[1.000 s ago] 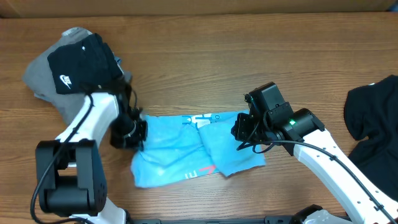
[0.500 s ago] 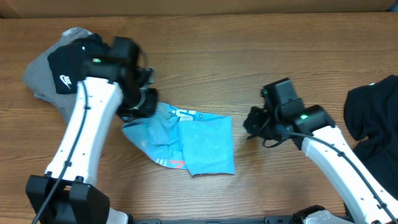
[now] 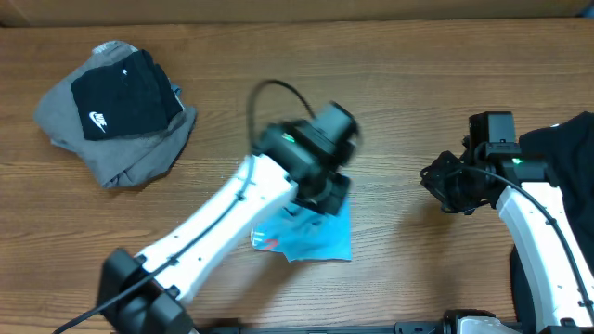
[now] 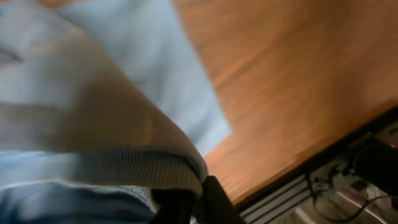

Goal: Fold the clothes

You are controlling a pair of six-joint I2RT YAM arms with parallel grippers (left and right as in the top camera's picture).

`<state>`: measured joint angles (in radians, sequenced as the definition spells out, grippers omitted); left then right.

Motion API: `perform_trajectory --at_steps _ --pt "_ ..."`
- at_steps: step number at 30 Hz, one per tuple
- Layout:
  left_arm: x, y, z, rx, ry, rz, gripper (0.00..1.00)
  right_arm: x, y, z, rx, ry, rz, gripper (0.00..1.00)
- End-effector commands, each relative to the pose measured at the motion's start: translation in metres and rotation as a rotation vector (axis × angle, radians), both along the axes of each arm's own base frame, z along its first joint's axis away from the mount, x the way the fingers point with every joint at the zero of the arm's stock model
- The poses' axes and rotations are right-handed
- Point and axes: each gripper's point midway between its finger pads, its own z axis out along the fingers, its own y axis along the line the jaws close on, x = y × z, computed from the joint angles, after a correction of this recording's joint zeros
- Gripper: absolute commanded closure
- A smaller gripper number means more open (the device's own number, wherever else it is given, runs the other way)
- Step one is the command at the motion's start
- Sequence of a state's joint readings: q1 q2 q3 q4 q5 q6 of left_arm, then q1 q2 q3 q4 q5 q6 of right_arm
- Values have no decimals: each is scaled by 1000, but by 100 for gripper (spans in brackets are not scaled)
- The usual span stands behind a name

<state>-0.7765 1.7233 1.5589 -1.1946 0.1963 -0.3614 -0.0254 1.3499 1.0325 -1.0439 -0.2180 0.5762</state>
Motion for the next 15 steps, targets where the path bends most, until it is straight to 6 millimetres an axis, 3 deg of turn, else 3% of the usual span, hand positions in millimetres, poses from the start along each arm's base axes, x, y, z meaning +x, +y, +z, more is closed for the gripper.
perform_trajectory --at_steps 1,2,3,4,7,10,15 --pt "-11 -26 -15 10 42 37 73 5 -2 11 -8 -42 4 68" --pt "-17 -33 -20 8 59 17 55 5 -2 11 -11 -45 17 67" --pt "-22 -37 -25 15 75 1 14 5 -1 11 -10 -50 34 66" --pt "-25 -38 -28 22 84 -6 4 5 0 12 -8 -54 53 64" --pt "-26 -32 -27 46 86 0 0 5 3 12 -12 -70 114 59" --pt "-10 -18 -13 77 49 43 0 5 10 14 9 -92 187 57" --pt "28 44 22 248 -54 174 0 7 35 25 128 -162 317 57"
